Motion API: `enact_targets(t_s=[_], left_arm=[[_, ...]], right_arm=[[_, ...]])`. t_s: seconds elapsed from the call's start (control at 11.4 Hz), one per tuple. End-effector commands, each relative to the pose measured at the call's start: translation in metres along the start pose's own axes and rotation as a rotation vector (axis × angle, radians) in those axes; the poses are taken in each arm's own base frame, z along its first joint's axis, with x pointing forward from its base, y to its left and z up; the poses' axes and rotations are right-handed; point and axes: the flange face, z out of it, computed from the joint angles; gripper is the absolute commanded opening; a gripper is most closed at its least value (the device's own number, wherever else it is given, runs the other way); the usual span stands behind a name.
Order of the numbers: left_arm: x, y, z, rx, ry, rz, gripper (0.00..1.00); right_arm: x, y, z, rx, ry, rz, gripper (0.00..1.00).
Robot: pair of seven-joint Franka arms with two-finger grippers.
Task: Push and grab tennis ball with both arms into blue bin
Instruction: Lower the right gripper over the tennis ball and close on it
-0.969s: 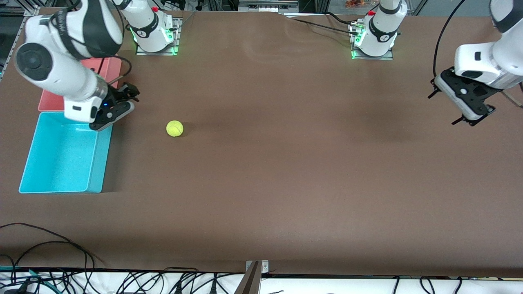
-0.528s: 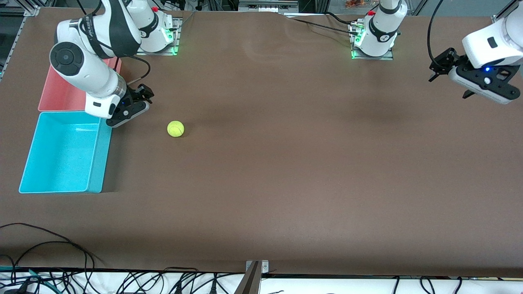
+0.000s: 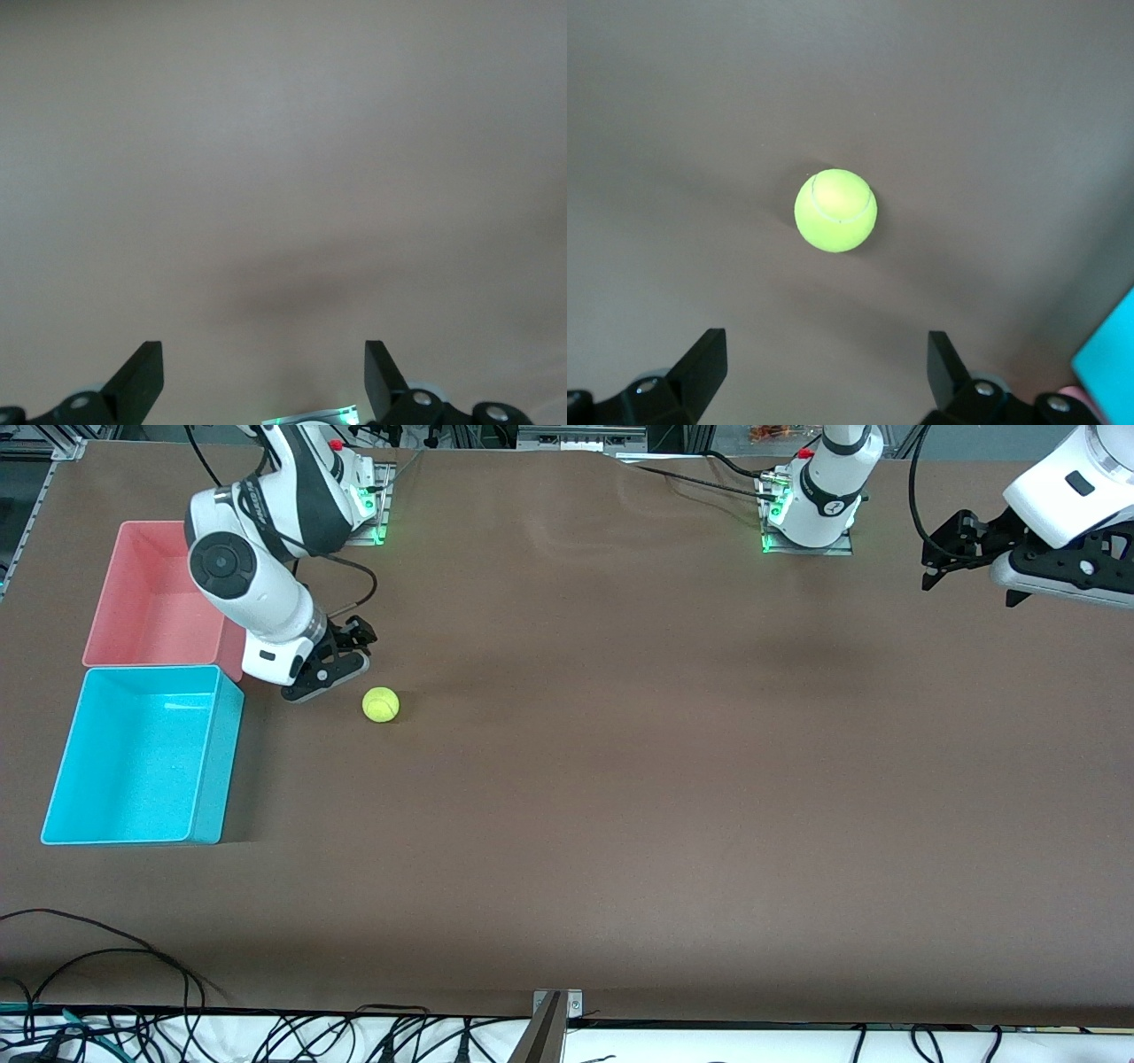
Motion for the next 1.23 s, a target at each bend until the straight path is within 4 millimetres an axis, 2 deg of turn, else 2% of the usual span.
enact_targets(t_s=[0.0, 0.18, 0.26, 0.35, 0.44, 0.79, 1.14], left_arm=[[-0.005, -0.002, -0.015, 0.013, 0.019, -0.196, 1.00], [0.001, 0.000, -0.016, 0.008, 0.032, -0.222, 1.00], [0.015, 0.000, -0.012, -0.027, 0.069, -0.221, 1.00], [0.029, -0.012, -0.004, -0.036, 0.096, -0.242, 1.00], [0.033, -0.022, 0.001, -0.041, 0.097, -0.260, 1.00], [0.033, -0.021, 0.004, -0.077, 0.087, -0.306, 1.00], [0.032, -0.022, 0.005, -0.083, 0.083, -0.335, 1.00]], right_arm=[[0.000, -0.010, 0.039, 0.008, 0.023, 0.076, 1.00], [0.005, -0.009, 0.056, 0.019, 0.043, 0.093, 1.00], [0.004, -0.010, 0.067, 0.023, 0.053, 0.091, 1.00], [0.005, -0.010, 0.078, 0.031, 0.055, 0.093, 1.00], [0.006, -0.010, 0.083, 0.035, 0.055, 0.092, 1.00], [0.010, -0.008, 0.101, 0.048, 0.069, 0.096, 1.00], [0.015, 0.009, 0.133, 0.067, 0.090, 0.133, 1.00]])
